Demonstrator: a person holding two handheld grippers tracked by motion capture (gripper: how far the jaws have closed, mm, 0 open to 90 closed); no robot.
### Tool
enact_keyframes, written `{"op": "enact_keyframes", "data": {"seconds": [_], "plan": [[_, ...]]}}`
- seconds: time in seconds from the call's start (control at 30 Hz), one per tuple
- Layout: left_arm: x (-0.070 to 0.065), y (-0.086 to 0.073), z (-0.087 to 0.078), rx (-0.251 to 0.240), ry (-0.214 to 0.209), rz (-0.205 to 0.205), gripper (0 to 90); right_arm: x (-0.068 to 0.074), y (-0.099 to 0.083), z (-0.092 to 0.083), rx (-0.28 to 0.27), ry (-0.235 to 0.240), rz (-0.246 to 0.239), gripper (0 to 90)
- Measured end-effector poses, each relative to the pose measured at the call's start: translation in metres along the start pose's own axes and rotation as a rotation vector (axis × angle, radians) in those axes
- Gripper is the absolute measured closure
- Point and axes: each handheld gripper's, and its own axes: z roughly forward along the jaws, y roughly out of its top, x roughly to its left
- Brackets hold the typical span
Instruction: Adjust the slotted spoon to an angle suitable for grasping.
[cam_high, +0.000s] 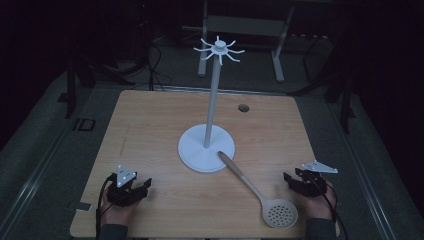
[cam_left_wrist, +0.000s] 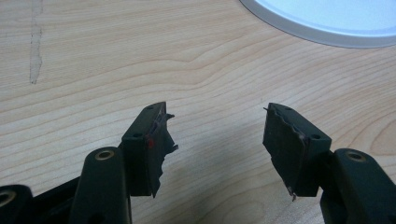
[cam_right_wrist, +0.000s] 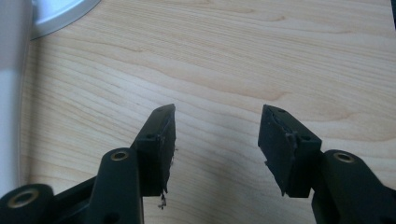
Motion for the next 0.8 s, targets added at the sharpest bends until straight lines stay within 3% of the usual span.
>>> {"op": "enact_keyframes", "data": {"seconds": [0.37, 0.8], "plan": [[0.000, 0.000, 0.001, 0.004, 0.000, 0.001, 40.4, 0.004, 0.018, -0.006, 0.019, 0.010, -0.041, 43.9], [-0.001, 0.000, 0.002, 0.008, 0.002, 0.001, 40.3, 0.005, 0.025, -0.005, 0.047, 0.010, -0.059, 44.2]]}}
